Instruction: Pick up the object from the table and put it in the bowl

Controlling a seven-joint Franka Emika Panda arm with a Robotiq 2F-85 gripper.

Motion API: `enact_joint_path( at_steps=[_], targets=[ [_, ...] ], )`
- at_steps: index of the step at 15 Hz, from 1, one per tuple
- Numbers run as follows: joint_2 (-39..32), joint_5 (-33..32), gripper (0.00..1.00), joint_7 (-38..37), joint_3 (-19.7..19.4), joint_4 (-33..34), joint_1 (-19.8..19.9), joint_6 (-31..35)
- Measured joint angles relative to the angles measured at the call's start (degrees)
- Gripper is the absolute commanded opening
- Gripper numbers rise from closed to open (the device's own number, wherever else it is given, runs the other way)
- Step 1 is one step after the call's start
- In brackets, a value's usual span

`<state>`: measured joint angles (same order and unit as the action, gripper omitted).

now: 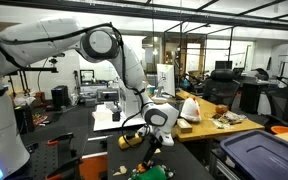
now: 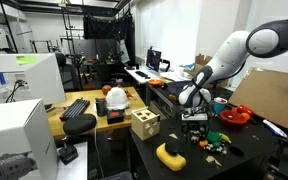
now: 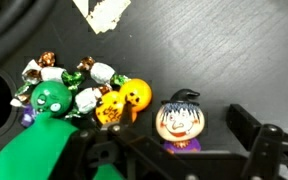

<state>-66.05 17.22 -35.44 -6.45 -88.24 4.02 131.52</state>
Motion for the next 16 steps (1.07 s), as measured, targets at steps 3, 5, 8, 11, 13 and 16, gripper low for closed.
enact_joint_path(
  at_steps=[3,5,8,11,13,16],
  targets=[
    [0.00,0.16,0.42,0.00,0.00,0.60,0.17,-1.84],
    [0.00,0.54,0.27,0.00,0.01,0.91,0.36,-2.64],
    [-0.01,1.25,0.19,0.00,0.08,1.40,0.74,-3.83],
    [-0.02,1.95,0.19,0.02,0.09,1.78,1.08,-4.38],
    [0.03,2.25,0.19,0.07,0.10,1.83,1.29,-4.36],
    [0.51,2.98,0.19,0.23,0.11,1.78,1.90,-4.12]
  ],
)
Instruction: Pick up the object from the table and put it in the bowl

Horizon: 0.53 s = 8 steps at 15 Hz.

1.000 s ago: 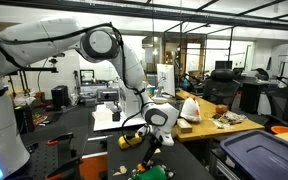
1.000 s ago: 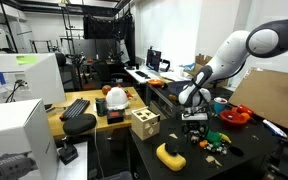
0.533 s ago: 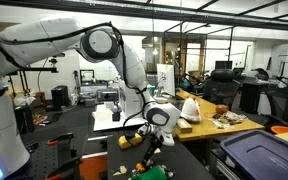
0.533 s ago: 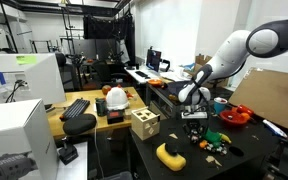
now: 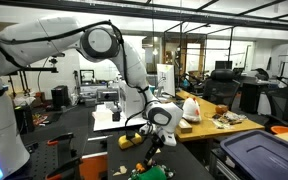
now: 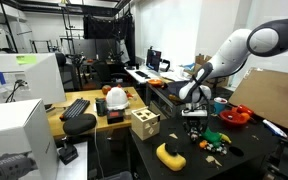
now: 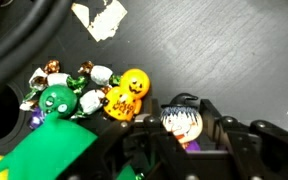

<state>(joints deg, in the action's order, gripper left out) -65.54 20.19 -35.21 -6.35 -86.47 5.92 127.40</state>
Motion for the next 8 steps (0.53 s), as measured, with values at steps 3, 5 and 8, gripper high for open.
enact_joint_path(
  at_steps=[3,5,8],
  targets=[
    [1.08,1.80,0.19,1.04,0.34,-0.41,1.35,0.21],
    [2.13,4.29,0.19,2.75,1.43,-0.95,3.35,0.27],
    [3.94,8.53,0.19,5.47,2.63,-2.08,6.83,0.37]
  ],
)
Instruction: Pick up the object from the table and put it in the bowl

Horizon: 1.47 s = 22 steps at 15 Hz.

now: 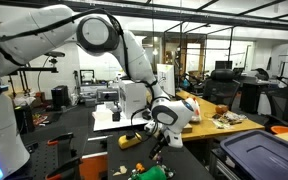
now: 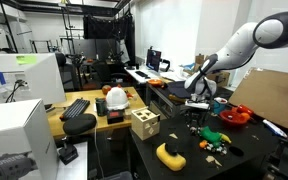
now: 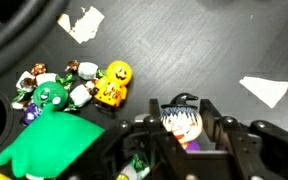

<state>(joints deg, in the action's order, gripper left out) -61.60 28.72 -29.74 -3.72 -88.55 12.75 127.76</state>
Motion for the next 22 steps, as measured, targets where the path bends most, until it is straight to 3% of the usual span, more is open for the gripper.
enact_joint_path(
  at_steps=[10,15,22],
  targets=[
    [4.26,16.81,0.19,6.03,0.27,-2.46,8.66,3.52],
    [6.68,23.25,0.19,7.30,-1.40,-5.27,9.20,9.83],
    [8.24,25.12,0.19,5.71,-5.99,-8.34,8.81,14.95]
  ],
)
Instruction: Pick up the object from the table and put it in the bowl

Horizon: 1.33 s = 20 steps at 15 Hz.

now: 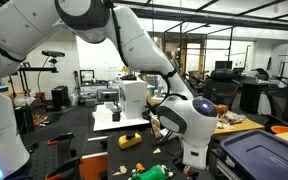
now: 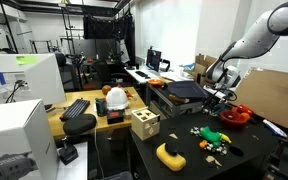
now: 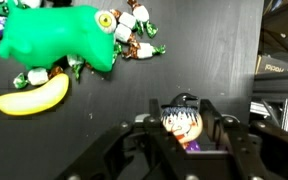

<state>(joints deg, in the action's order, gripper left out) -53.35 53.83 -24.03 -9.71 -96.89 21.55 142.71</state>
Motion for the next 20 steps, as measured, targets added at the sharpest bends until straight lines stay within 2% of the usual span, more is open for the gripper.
enact_joint_path(
  at_steps=[4,9,20],
  targets=[
    [0.50,-0.01,0.19,-3.26,-3.51,-1.70,-0.93,3.41],
    [1.12,-0.67,0.19,-9.34,-7.36,-3.43,-2.47,4.46],
    [0.14,-10.33,0.19,-32.04,-14.18,-3.78,-3.84,5.18]
  ],
)
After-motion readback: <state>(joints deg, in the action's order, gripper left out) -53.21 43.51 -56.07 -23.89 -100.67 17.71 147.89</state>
